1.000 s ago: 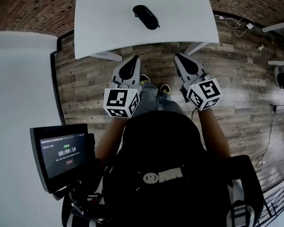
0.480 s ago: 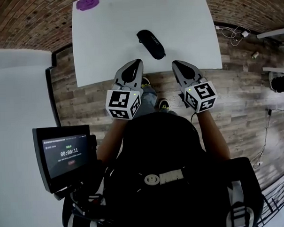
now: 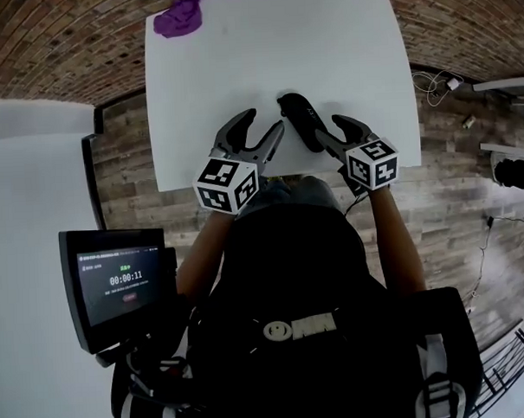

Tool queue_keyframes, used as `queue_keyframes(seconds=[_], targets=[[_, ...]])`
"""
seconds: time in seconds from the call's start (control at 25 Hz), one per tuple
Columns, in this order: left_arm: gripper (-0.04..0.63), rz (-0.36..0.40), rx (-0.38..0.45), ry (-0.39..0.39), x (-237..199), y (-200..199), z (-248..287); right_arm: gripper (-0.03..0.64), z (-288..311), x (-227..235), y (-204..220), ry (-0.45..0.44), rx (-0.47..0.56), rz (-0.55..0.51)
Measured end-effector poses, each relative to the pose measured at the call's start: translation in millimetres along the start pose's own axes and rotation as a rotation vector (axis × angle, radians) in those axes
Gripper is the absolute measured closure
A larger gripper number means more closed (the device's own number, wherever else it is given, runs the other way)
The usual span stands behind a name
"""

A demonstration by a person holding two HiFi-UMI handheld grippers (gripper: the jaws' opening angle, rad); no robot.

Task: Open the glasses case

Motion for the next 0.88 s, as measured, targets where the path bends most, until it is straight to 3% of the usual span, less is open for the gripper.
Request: queue_keyframes(seconds=[0.08,0.28,0.56,0.72,0.88], targets=[[0.321,-0.014,-0.022,0.016,-10,-1,3,0.367,22,4,3,-0.036,-0.071,-0.007],[0.314,-0.076,-0.045,0.048,-26,1,14,0.333,59,-10,9,-0.246,-0.248,0.009],[0.314,-0.135,-0.074,0.072,-54,0,28,0.331,88,-30,0,-0.342,-0.341,-0.027],[0.314,-0.159,-0.072,0.081,-67,4,29,0.331,86,-34,-5,-0.327,-0.282,-0.078],[0.314,-0.176,-0.057,0.087,-75,6,26,0.331,73,-20,-23,-0.286,-0.076,0.004]])
Point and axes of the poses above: the fingertips, and each gripper's own axes: z forward along the fingers, x to its right, y out of its underside, the point moved 6 cm from there along -z, backward along the fingers, and after that the axes turned 9 degrees about y, right-handed, at the moved point
